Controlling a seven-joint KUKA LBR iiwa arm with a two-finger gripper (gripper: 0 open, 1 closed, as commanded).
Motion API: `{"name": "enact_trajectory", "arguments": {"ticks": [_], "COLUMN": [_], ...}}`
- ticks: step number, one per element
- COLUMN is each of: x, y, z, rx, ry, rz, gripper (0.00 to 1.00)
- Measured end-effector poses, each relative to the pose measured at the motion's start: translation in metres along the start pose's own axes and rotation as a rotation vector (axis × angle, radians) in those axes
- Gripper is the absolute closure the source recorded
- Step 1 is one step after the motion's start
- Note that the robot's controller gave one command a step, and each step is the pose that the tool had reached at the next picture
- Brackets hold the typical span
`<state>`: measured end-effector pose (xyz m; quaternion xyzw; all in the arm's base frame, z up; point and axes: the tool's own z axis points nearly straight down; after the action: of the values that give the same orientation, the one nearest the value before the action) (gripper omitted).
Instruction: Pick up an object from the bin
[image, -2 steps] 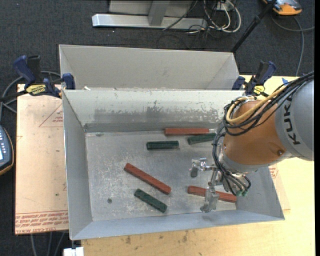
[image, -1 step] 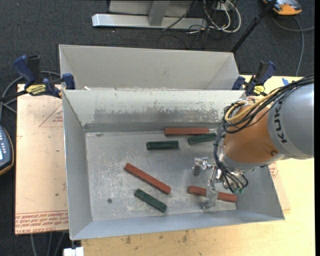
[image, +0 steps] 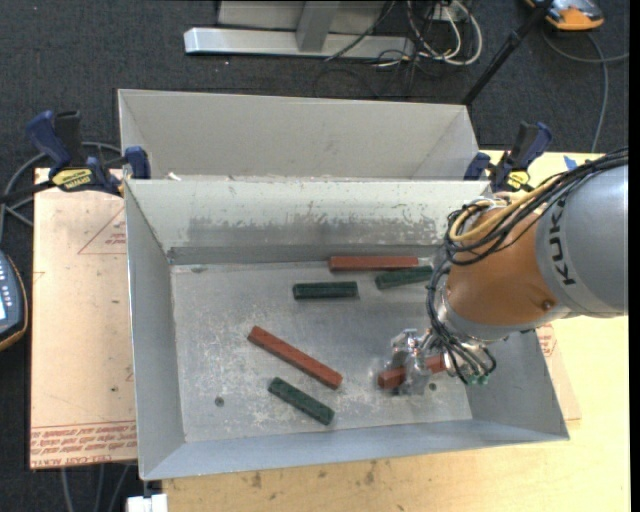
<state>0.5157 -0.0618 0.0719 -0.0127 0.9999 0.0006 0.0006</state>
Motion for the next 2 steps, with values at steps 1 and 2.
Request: {"name": "enact_trajectory", "arguments": {"ticks": [1, 2], "x": [-0.012, -0.008], "y": [-0.061, -0.079], "z": [0.0, 0.002], "rx": [0.003, 0.001], "ry": [-0.004, -0.003], "rz": [0.025, -0.654], "gripper": [1.0, 1.0]}}
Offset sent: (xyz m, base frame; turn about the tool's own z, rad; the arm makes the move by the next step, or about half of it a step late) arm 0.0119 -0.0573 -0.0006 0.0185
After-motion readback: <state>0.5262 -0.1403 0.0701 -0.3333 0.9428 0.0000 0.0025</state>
